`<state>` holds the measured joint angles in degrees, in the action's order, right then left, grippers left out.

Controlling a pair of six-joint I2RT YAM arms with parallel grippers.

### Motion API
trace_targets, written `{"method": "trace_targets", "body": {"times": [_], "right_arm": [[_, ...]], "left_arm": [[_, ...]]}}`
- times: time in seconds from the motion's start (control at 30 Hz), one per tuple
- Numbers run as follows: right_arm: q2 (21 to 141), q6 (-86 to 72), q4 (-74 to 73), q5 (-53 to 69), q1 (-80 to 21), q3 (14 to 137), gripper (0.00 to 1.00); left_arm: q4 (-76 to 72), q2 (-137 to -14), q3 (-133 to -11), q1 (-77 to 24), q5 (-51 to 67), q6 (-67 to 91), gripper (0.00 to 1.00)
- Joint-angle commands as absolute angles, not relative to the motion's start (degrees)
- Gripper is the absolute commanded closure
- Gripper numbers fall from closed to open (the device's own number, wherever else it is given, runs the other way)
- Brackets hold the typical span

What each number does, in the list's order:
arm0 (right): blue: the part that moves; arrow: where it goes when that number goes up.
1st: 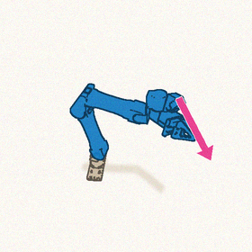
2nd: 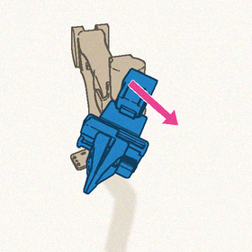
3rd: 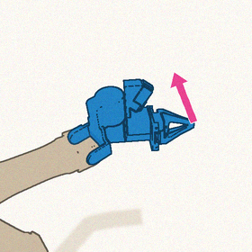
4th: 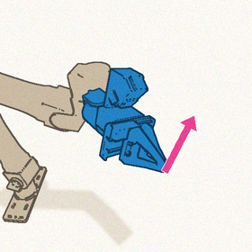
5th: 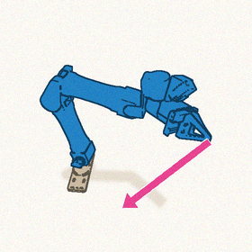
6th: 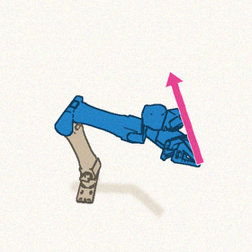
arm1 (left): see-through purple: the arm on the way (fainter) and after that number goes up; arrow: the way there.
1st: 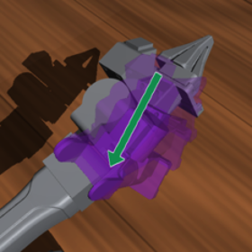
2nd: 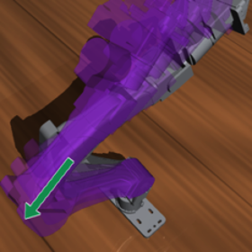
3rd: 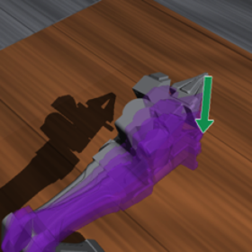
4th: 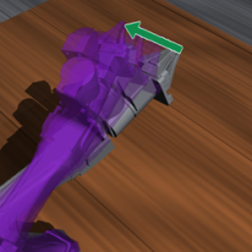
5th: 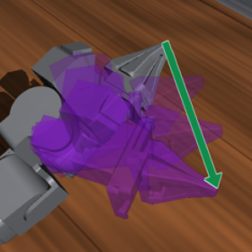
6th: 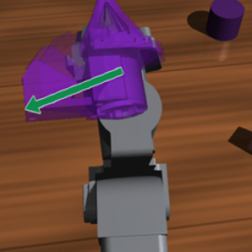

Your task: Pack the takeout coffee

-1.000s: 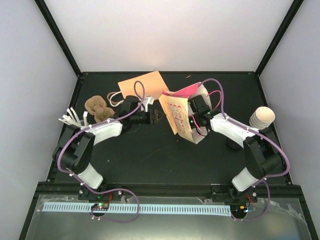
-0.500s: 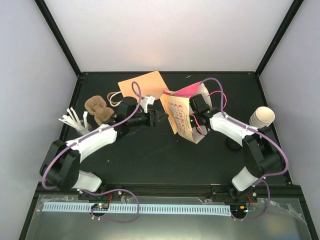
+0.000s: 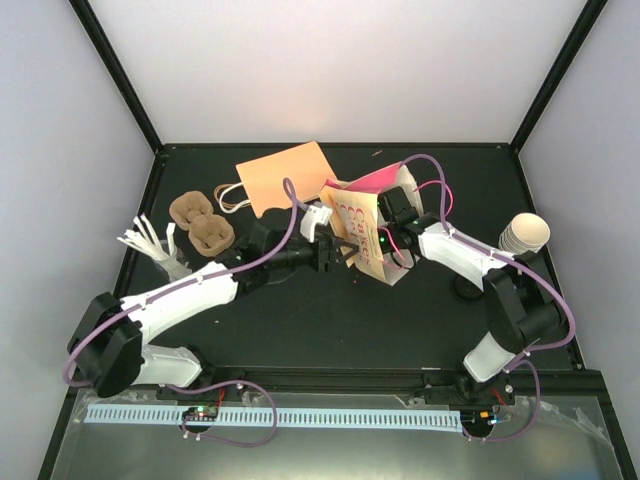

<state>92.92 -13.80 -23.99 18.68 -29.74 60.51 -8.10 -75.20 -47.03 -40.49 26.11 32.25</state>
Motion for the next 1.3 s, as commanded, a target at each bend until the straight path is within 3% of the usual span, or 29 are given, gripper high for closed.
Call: {"method": "trace_targets", "body": {"times": [0.0,0.2,0.8,1.13,1.27], "right_arm": [[93.39,-14.13,-24.30,18.80,-29.33,62.39,0.99],[93.64,-14.20,-24.33,19.47,-29.30,62.75,0.99],[93.86,-14.28,-24.06,19.47,-29.34,62.27,0.99],[94.49,-14.48,-23.65,19.78,-29.36,62.24,0.99],[94.54,-14.49,-23.51,19.78,-29.41,62.25,0.99]], "left_arm": [[-9.24,-70.87,-49.94,-47.93,20.03,32.41,0.37],[-12.20,-69.11,-50.40,-55.69,12.89,24.51,0.37],[-16.82,-80.38,-61.55,-58.27,18.83,31.15,0.26],[-26.98,-81.75,-60.15,-59.49,20.08,38.76,0.40],[-28.56,-80.89,-59.86,-59.74,19.51,38.39,0.57]]}}
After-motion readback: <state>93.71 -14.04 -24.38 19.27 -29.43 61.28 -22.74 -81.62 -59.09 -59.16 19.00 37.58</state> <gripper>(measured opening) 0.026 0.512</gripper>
